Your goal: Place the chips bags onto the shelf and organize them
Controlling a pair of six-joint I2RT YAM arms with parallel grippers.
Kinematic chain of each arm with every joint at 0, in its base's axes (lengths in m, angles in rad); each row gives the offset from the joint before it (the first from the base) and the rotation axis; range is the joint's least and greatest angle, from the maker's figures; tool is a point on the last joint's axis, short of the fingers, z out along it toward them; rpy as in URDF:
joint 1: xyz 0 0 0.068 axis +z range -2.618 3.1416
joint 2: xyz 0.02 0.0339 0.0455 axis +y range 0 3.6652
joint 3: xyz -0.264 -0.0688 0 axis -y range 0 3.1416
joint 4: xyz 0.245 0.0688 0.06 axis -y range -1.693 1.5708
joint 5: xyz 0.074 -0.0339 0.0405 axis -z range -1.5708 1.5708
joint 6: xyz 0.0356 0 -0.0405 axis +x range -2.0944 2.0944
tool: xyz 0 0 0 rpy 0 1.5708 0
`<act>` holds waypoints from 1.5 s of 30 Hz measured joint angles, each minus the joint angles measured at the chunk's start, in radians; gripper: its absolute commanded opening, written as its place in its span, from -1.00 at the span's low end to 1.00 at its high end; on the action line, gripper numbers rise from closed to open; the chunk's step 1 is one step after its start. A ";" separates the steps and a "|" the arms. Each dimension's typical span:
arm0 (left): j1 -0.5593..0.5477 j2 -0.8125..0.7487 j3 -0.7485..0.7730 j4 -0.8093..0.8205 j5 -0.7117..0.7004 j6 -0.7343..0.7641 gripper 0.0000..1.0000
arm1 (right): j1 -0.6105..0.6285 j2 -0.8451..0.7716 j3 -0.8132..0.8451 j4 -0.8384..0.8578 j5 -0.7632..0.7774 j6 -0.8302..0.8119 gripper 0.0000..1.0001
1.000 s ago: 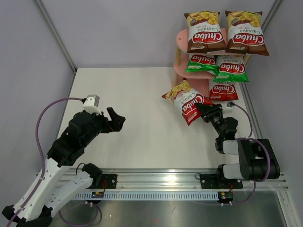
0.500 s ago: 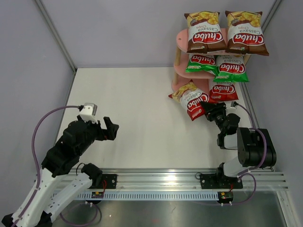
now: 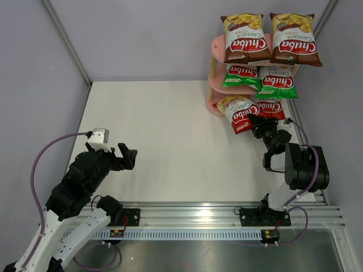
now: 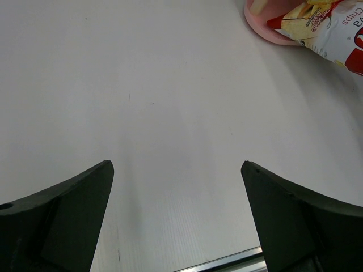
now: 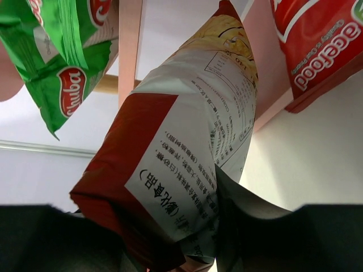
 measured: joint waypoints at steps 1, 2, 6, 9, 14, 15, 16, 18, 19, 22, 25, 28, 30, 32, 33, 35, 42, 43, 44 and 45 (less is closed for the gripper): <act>0.000 -0.003 0.000 0.001 0.000 0.000 0.98 | -0.002 0.005 0.006 0.000 0.007 0.000 -0.81; 0.000 -0.005 -0.001 0.002 0.000 0.000 0.98 | -0.003 0.008 0.011 0.000 0.016 0.000 -0.81; 0.000 -0.006 -0.009 0.014 0.000 0.000 0.98 | -0.004 0.026 0.037 0.001 0.053 -0.001 -0.82; 0.000 -0.007 -0.016 0.015 0.001 0.000 0.98 | -0.004 0.058 0.068 0.001 0.072 0.003 -0.83; 0.000 -0.020 -0.016 0.016 0.000 0.000 0.98 | -0.004 0.117 0.121 0.000 0.108 0.016 -0.85; 0.000 -0.023 -0.016 0.017 0.001 0.000 0.98 | -0.003 0.124 0.127 0.000 0.117 0.019 -0.85; 0.000 -0.027 -0.016 0.017 0.001 0.000 0.98 | 0.000 0.129 0.132 0.000 0.127 0.022 -0.85; 0.000 -0.034 -0.016 0.019 0.001 0.000 0.98 | 0.007 0.138 0.140 0.000 0.151 0.023 -0.85; 0.000 -0.037 -0.016 0.020 0.001 0.000 0.98 | 0.016 0.143 0.144 0.001 0.167 0.023 -0.85; 0.000 -0.041 -0.016 0.021 0.001 0.000 0.98 | 0.063 0.159 0.152 0.001 0.230 0.023 -0.85; 0.000 -0.050 -0.016 0.022 0.001 0.000 0.98 | 0.109 0.174 0.156 0.001 0.290 0.021 -0.85; 0.000 -0.064 -0.016 0.022 0.002 0.000 0.98 | 0.148 0.187 0.163 0.003 0.350 0.018 -0.85; 0.000 -0.076 -0.018 0.023 0.002 0.000 0.98 | 0.171 0.195 0.173 0.005 0.387 0.015 -0.85; 0.000 -0.084 -0.019 0.024 0.004 0.001 0.98 | 0.203 0.207 0.190 0.008 0.428 0.003 -0.85; 0.000 -0.086 -0.020 0.026 0.004 0.001 0.98 | 0.215 0.213 0.196 0.009 0.444 0.000 -0.86; 0.000 -0.089 -0.024 0.029 0.005 0.001 0.98 | 0.248 0.233 0.212 0.014 0.488 -0.003 -0.86; 0.000 -0.109 -0.031 0.030 0.009 0.005 0.98 | 0.353 0.300 0.258 0.032 0.650 -0.008 -0.81; 0.000 -0.114 -0.031 0.030 0.010 0.005 0.98 | 0.362 0.310 0.269 0.034 0.665 -0.008 -0.81; 0.000 -0.119 -0.032 0.030 0.011 0.005 0.98 | 0.369 0.318 0.278 0.037 0.681 -0.007 -0.78; 0.000 -0.124 -0.032 0.031 0.012 0.006 0.98 | 0.377 0.325 0.286 0.037 0.697 -0.007 -0.78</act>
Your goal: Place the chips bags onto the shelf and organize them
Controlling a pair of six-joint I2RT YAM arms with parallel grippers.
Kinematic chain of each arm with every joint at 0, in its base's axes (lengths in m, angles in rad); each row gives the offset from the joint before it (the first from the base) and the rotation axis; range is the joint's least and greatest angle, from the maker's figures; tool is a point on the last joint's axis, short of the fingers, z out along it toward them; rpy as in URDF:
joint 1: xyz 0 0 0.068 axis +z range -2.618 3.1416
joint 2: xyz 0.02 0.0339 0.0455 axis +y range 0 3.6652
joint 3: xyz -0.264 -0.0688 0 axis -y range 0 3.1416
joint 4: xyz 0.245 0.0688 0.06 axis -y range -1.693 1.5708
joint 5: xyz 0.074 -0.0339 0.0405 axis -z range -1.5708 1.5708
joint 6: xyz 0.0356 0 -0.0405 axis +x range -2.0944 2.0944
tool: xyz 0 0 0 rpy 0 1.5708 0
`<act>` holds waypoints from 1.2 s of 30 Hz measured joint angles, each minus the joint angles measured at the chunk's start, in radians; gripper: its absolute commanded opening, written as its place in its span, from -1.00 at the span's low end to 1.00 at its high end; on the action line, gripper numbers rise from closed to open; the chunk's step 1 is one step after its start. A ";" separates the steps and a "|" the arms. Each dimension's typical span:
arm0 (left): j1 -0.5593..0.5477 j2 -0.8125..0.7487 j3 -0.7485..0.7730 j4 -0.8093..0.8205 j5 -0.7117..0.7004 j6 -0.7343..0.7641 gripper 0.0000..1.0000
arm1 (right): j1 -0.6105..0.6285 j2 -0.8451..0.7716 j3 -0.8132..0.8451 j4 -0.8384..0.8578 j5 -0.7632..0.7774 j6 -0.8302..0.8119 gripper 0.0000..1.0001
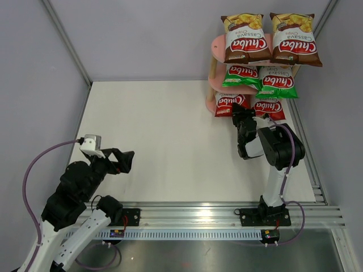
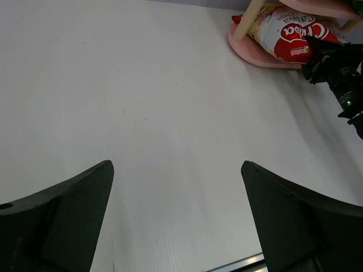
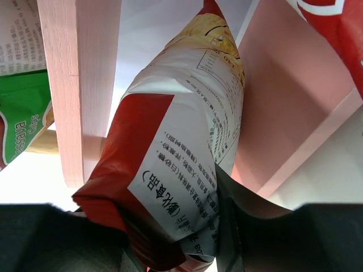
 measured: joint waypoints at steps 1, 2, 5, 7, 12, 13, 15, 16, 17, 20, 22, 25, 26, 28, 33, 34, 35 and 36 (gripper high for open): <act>0.000 -0.003 0.000 0.001 0.000 0.000 0.98 | 0.007 0.004 0.005 0.000 0.017 0.001 -0.77; 0.000 -0.005 0.000 0.002 0.001 0.000 0.98 | 0.014 0.005 0.007 0.000 0.036 0.007 -0.75; 0.000 -0.008 0.000 0.003 0.002 0.002 0.98 | 0.031 0.003 0.019 -0.031 0.081 0.037 -0.53; 0.000 -0.010 -0.001 0.004 0.004 0.002 0.98 | 0.037 -0.011 0.034 -0.108 0.105 0.074 -0.35; 0.000 -0.027 -0.001 0.005 0.005 0.002 0.98 | 0.039 -0.071 0.068 -0.265 0.116 0.152 0.05; 0.000 -0.030 -0.001 0.005 0.005 0.002 0.98 | 0.039 -0.079 0.071 -0.292 0.115 0.166 0.10; 0.000 -0.035 -0.001 0.005 0.005 0.002 0.98 | 0.040 -0.088 0.073 -0.349 0.114 0.183 0.13; 0.000 -0.038 -0.001 0.005 0.005 0.002 0.98 | 0.040 -0.089 0.074 -0.372 0.112 0.190 0.23; 0.000 -0.040 -0.001 0.005 0.005 0.002 0.98 | 0.040 -0.090 0.074 -0.398 0.110 0.200 0.26; 0.000 -0.053 -0.001 0.005 0.004 0.002 0.98 | 0.040 -0.100 0.079 -0.493 0.099 0.218 0.28; 0.000 -0.060 -0.001 0.005 0.004 0.002 0.98 | 0.040 -0.112 0.079 -0.534 0.093 0.230 0.37; 0.000 -0.064 -0.001 0.005 0.004 0.002 0.98 | 0.040 -0.137 0.077 -0.586 0.077 0.251 0.36; 0.000 -0.064 -0.001 0.005 0.004 0.002 0.98 | 0.040 -0.146 0.074 -0.602 0.076 0.258 0.33; 0.000 -0.064 -0.001 0.005 0.004 0.002 0.98 | 0.040 -0.174 0.064 -0.632 0.075 0.277 0.10; 0.000 -0.064 -0.001 0.005 0.004 0.002 0.98 | 0.040 -0.198 0.059 -0.653 0.075 0.319 -0.36; 0.000 -0.064 -0.001 0.005 0.004 0.002 0.98 | 0.040 -0.198 0.060 -0.653 0.074 0.329 -0.38; 0.000 -0.064 -0.001 0.005 0.003 0.002 0.98 | 0.039 -0.197 0.060 -0.652 0.073 0.341 -0.41; 0.000 -0.064 -0.001 0.005 0.003 0.002 0.98 | 0.039 -0.195 0.061 -0.647 0.073 0.348 -0.42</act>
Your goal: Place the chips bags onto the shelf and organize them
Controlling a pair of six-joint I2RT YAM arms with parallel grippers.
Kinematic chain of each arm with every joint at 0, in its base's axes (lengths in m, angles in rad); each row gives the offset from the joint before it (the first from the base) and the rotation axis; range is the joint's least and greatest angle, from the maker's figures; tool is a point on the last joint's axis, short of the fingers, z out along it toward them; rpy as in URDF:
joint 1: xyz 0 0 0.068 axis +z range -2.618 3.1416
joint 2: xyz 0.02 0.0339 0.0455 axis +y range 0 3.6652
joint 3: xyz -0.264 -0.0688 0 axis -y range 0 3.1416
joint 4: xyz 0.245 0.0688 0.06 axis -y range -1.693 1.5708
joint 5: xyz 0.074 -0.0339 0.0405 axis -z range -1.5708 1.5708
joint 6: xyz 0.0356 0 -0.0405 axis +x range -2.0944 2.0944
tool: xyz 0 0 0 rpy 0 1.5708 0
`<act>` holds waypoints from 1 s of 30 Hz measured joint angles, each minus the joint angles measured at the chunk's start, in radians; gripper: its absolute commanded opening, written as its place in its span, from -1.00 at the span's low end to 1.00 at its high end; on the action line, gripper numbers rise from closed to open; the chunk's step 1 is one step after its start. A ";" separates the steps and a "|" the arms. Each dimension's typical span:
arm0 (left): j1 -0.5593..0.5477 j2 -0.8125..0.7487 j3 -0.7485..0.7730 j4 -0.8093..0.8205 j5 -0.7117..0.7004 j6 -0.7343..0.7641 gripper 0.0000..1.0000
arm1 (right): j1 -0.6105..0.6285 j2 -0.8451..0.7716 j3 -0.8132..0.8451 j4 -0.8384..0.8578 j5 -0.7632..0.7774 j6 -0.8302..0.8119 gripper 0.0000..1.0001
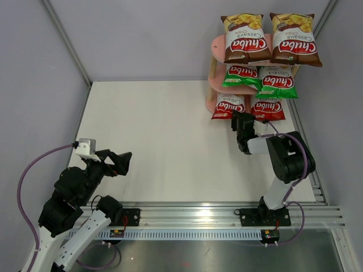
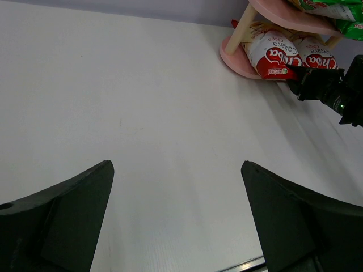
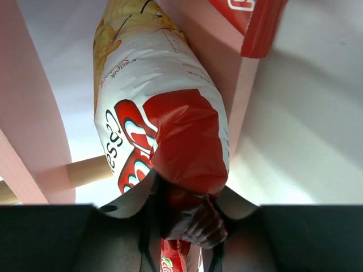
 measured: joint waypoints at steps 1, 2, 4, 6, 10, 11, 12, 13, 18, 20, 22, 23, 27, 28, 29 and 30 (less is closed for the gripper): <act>0.000 0.000 0.000 0.000 0.000 0.000 0.98 | -0.001 0.004 0.002 0.010 0.000 0.007 -0.42; 0.000 0.000 0.000 0.000 0.000 0.000 0.98 | -0.002 0.012 0.006 0.016 0.000 0.013 -0.42; 0.000 0.000 0.000 0.000 -0.001 0.000 0.98 | -0.006 0.037 0.024 0.022 -0.001 0.018 -0.42; 0.000 0.000 0.000 0.000 -0.002 0.000 0.98 | -0.012 0.062 0.047 0.028 -0.008 0.018 -0.42; 0.000 0.000 0.000 0.000 -0.004 0.000 0.98 | -0.035 0.108 0.109 0.030 -0.028 0.013 -0.38; 0.000 0.000 0.000 0.000 -0.004 0.000 0.98 | -0.040 0.115 0.120 0.027 -0.033 0.011 -0.35; 0.000 0.000 0.000 0.000 -0.004 0.000 0.98 | -0.045 0.121 0.130 0.027 -0.039 0.009 -0.34; 0.000 0.000 0.000 0.000 -0.004 0.000 0.98 | -0.050 0.126 0.135 0.026 -0.043 0.006 -0.31; 0.000 0.000 0.000 0.000 -0.004 0.000 0.98 | -0.061 0.128 0.136 0.001 -0.062 -0.006 0.07; 0.000 0.000 0.000 0.000 -0.004 0.000 0.98 | -0.063 0.128 0.130 -0.008 -0.072 -0.011 0.11; 0.000 0.000 0.000 0.000 -0.004 0.000 0.98 | -0.065 0.128 0.118 -0.010 -0.075 -0.013 0.22; 0.000 0.000 0.000 0.000 -0.004 0.000 0.98 | -0.065 0.126 0.108 -0.011 -0.077 -0.014 0.24; 0.000 0.000 0.000 0.000 -0.004 0.000 0.98 | -0.066 0.100 0.064 -0.032 -0.081 -0.021 0.32; 0.000 0.000 0.000 0.000 -0.004 0.000 0.98 | -0.066 0.089 0.056 -0.038 -0.082 -0.023 0.34; 0.000 0.000 0.000 0.000 -0.004 0.000 0.98 | -0.067 0.079 0.050 -0.042 -0.083 -0.024 0.38; 0.000 0.000 0.000 0.000 -0.004 0.000 0.98 | -0.069 0.070 0.046 -0.044 -0.085 -0.026 0.39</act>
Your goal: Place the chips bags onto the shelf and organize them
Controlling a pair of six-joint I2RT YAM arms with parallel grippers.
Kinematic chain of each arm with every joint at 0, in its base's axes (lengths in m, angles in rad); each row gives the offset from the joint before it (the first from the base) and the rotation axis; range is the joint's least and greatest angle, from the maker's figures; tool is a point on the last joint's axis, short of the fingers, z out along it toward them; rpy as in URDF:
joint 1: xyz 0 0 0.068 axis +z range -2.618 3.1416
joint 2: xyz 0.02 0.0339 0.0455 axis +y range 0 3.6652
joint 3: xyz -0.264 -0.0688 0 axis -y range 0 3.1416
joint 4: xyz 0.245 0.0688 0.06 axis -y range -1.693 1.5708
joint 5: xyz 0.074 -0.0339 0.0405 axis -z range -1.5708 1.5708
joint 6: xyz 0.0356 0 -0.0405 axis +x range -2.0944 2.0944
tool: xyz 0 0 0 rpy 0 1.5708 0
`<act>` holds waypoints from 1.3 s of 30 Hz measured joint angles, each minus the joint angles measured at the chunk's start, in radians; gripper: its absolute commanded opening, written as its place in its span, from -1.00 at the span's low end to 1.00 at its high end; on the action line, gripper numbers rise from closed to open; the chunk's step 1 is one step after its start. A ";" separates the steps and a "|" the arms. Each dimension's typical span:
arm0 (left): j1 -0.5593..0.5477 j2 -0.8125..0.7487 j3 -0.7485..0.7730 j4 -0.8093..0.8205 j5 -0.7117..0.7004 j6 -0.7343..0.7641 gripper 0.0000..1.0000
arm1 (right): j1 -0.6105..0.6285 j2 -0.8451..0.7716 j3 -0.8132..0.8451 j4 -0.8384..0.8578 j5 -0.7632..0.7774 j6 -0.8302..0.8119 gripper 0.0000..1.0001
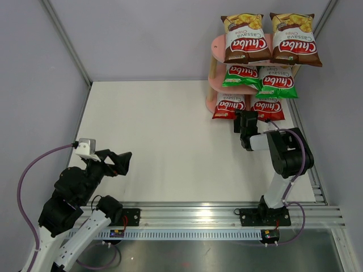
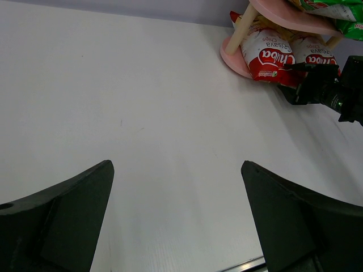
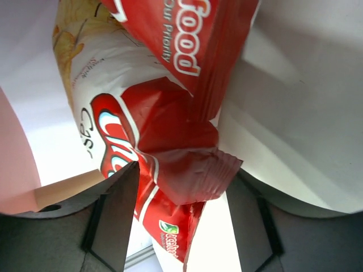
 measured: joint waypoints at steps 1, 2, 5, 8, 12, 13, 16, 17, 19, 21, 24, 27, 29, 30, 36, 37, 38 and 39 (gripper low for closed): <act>0.000 0.000 0.000 0.000 0.000 0.000 0.98 | -0.002 -0.006 -0.002 0.000 -0.004 -0.003 0.40; 0.000 0.000 0.000 0.000 0.000 0.000 0.98 | -0.006 -0.010 -0.003 0.000 -0.008 -0.006 0.39; 0.000 0.000 0.000 0.000 0.000 0.000 0.98 | -0.012 -0.018 -0.003 0.001 -0.019 -0.010 0.35; 0.000 0.000 0.000 0.000 0.000 0.000 0.98 | -0.013 -0.029 -0.015 0.003 -0.041 -0.010 0.43; 0.000 0.003 0.000 0.000 -0.001 0.000 0.98 | -0.013 -0.066 -0.031 -0.011 -0.061 -0.014 0.64; 0.000 0.004 0.000 0.000 -0.005 0.000 0.98 | -0.013 -0.083 -0.037 -0.012 -0.067 -0.018 0.64; 0.000 0.023 0.000 -0.002 -0.031 -0.004 0.98 | -0.014 -0.148 -0.068 -0.019 -0.076 -0.035 0.65; 0.000 0.035 0.000 -0.003 -0.043 -0.006 0.98 | -0.015 -0.173 -0.080 -0.022 -0.087 -0.043 0.65; 0.000 0.062 0.000 -0.006 -0.070 -0.010 0.98 | -0.017 -0.230 -0.109 -0.029 -0.101 -0.063 0.67; 0.003 0.101 0.000 -0.010 -0.103 -0.013 0.98 | -0.019 -0.301 -0.145 -0.052 -0.122 -0.092 0.73; 0.032 0.182 0.001 -0.017 -0.144 -0.017 0.98 | -0.021 -0.428 -0.188 -0.127 -0.163 -0.169 0.82; 0.115 0.252 0.001 -0.019 -0.145 -0.019 0.98 | -0.022 -0.579 -0.209 -0.223 -0.211 -0.274 0.87; 0.216 0.279 0.001 -0.016 -0.120 -0.018 0.98 | -0.022 -0.678 -0.211 -0.302 -0.237 -0.350 0.95; 0.261 0.285 0.001 -0.014 -0.113 -0.018 0.98 | -0.022 -0.734 -0.209 -0.347 -0.245 -0.402 0.99; 0.343 0.288 0.000 0.000 -0.091 0.006 0.98 | -0.022 -1.006 -0.067 -0.701 -0.256 -0.740 0.99; 0.345 0.288 0.000 0.008 -0.077 0.019 0.98 | -0.022 -1.039 -0.029 -0.752 -0.263 -0.791 0.99; 0.346 0.288 0.000 0.016 -0.064 0.031 0.98 | -0.022 -1.068 0.011 -0.802 -0.273 -0.840 0.99; 0.346 0.288 0.000 0.022 -0.056 0.039 0.98 | -0.022 -1.087 0.042 -0.840 -0.278 -0.876 0.99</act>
